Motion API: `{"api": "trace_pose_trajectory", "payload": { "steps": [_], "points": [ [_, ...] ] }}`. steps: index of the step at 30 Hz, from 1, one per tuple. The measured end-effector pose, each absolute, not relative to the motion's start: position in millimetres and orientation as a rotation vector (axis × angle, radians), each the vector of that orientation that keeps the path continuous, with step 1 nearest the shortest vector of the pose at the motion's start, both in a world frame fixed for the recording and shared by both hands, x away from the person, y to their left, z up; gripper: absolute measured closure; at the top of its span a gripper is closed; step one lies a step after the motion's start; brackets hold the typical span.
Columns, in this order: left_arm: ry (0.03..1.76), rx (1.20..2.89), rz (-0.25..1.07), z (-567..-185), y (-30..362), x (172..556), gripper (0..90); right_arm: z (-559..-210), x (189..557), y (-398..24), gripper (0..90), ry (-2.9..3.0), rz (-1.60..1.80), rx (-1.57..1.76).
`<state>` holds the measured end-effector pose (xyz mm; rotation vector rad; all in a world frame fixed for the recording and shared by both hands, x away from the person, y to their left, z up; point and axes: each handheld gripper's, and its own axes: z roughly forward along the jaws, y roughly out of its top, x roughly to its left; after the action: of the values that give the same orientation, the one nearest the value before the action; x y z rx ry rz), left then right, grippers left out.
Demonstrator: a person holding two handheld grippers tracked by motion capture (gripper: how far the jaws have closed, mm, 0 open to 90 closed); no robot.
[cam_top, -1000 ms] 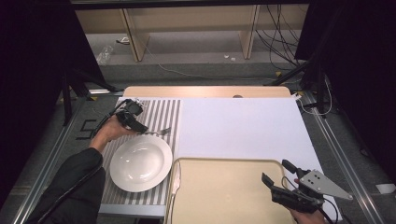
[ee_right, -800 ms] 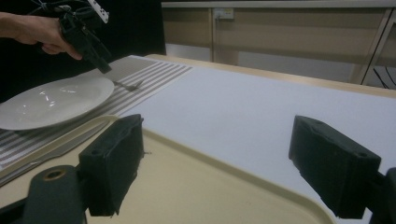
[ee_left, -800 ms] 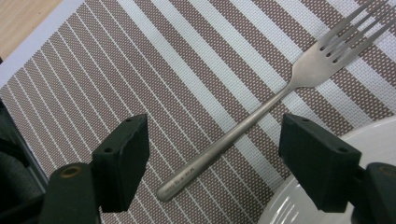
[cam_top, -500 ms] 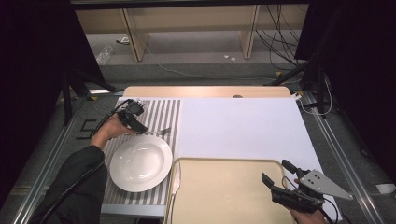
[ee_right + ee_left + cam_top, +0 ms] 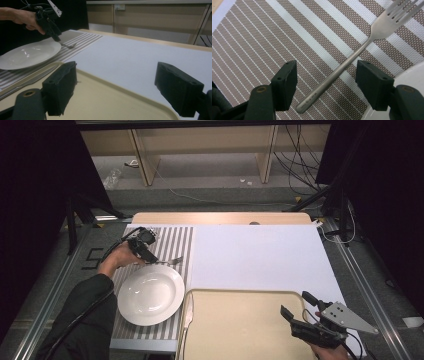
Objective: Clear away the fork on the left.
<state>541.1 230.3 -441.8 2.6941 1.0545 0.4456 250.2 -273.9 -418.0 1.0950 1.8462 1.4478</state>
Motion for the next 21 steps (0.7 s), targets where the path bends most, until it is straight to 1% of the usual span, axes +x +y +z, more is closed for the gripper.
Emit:
{"api": "trace_pose_trajectory", "payload": {
  "steps": [21],
  "points": [
    [0.991, 2.79, 0.408, -446.0, 223.3, 545.8, 43.5, -418.0, 250.0, -273.8, 18.8, 1.849, 1.445, 1.089]
  ]
}}
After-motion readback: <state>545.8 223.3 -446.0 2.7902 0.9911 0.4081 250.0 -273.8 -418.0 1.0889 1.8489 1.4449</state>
